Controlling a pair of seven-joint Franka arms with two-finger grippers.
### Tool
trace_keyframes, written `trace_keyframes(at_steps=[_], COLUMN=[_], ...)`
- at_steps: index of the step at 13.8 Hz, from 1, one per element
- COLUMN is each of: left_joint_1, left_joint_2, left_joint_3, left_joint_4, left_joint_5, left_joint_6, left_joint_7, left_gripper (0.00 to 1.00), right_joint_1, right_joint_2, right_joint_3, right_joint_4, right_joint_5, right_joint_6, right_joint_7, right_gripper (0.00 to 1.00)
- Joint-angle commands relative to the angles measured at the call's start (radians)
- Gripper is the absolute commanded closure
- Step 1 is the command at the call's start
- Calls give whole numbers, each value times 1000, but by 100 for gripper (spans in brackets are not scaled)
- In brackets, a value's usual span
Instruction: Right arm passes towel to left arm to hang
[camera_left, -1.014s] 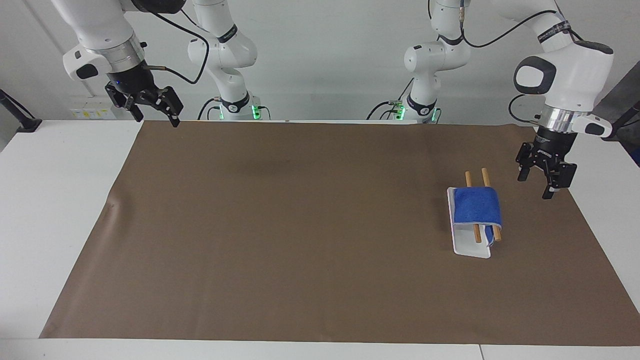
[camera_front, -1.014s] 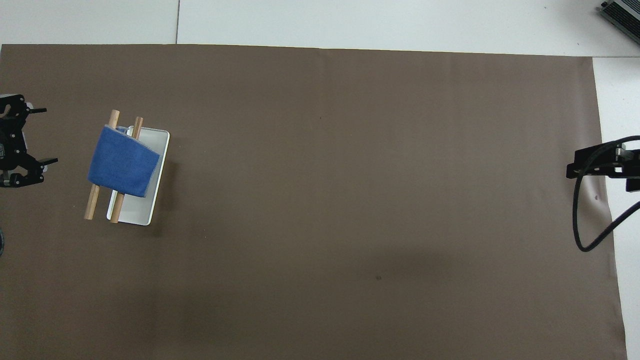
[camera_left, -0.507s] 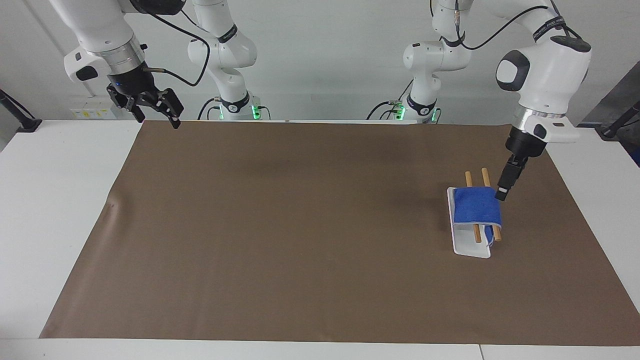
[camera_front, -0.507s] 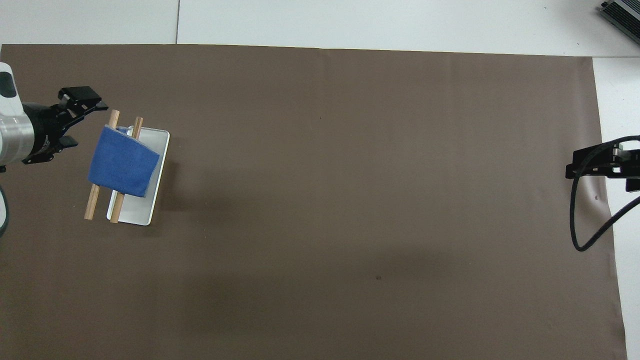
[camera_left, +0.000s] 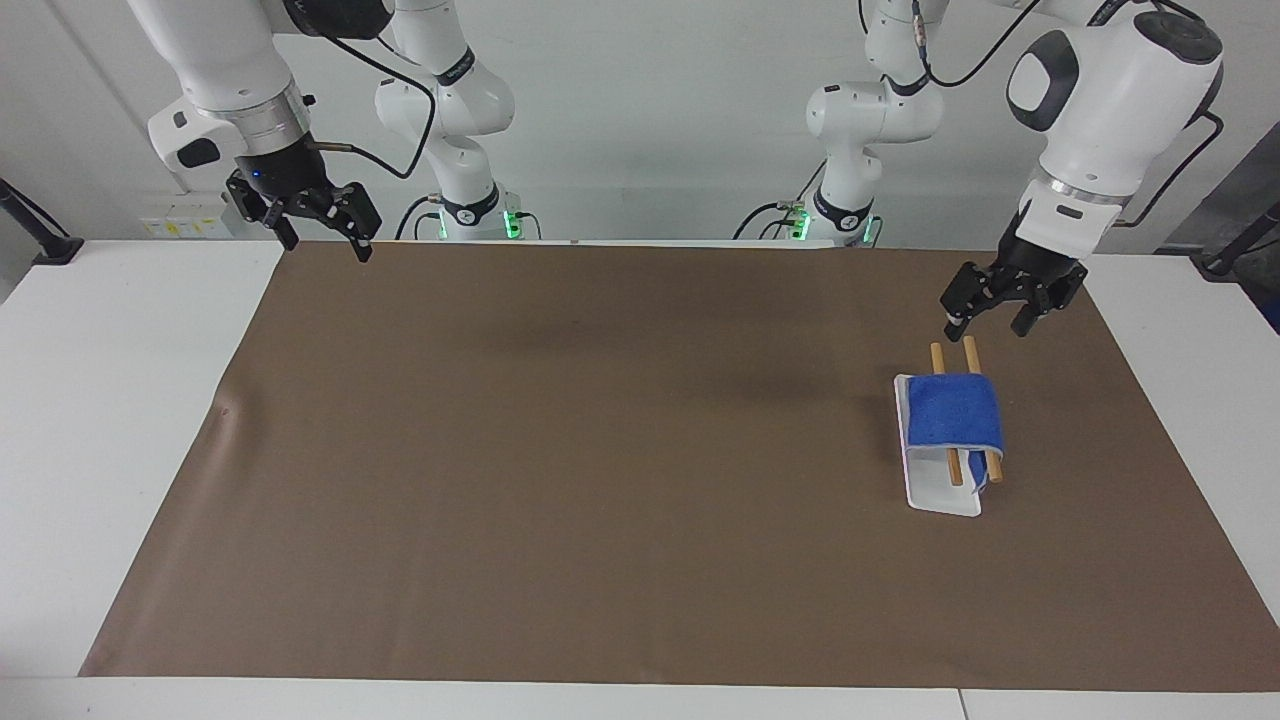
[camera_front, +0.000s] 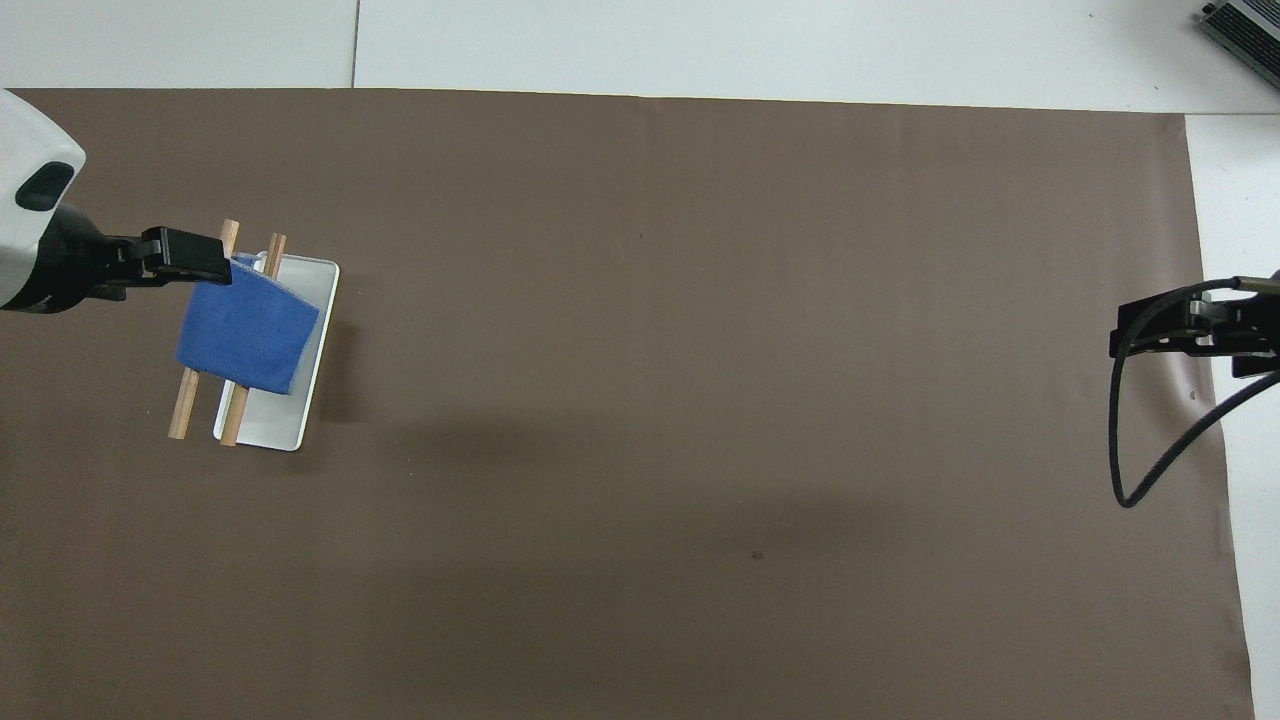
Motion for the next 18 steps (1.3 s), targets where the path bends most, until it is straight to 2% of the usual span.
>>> trace_keyframes(at_steps=[1, 4, 8, 13, 15, 18], left_joint_1=[-12, -13, 1, -4, -7, -1], left_joint_2=[-36, -55, -1, -4, -26, -36], left_joint_3=[12, 12, 12, 17, 20, 18], left_joint_4=[39, 72, 235, 238, 189, 175], left_joint_5=[35, 91, 92, 88, 90, 90], left_joint_6=[-151, -266, -369, -403, -406, -389], left_joint_7=[74, 144, 167, 172, 195, 189], left_gripper=[0, 0, 0, 0, 0, 0], right_joint_1=[-3, -3, -5, -6, -17, -19], right_joint_2=[-23, -21, -23, -24, -24, -24], right_joint_3=[13, 13, 15, 13, 13, 7], right_joint_4=[-28, -26, -29, -34, -34, -34], right_joint_5=[-21, -21, -19, -10, 10, 13], right_joint_6=[16, 18, 24, 15, 16, 6], right_joint_7=[-24, -24, -24, -18, -4, -2], right_gripper=[0, 0, 0, 0, 0, 0])
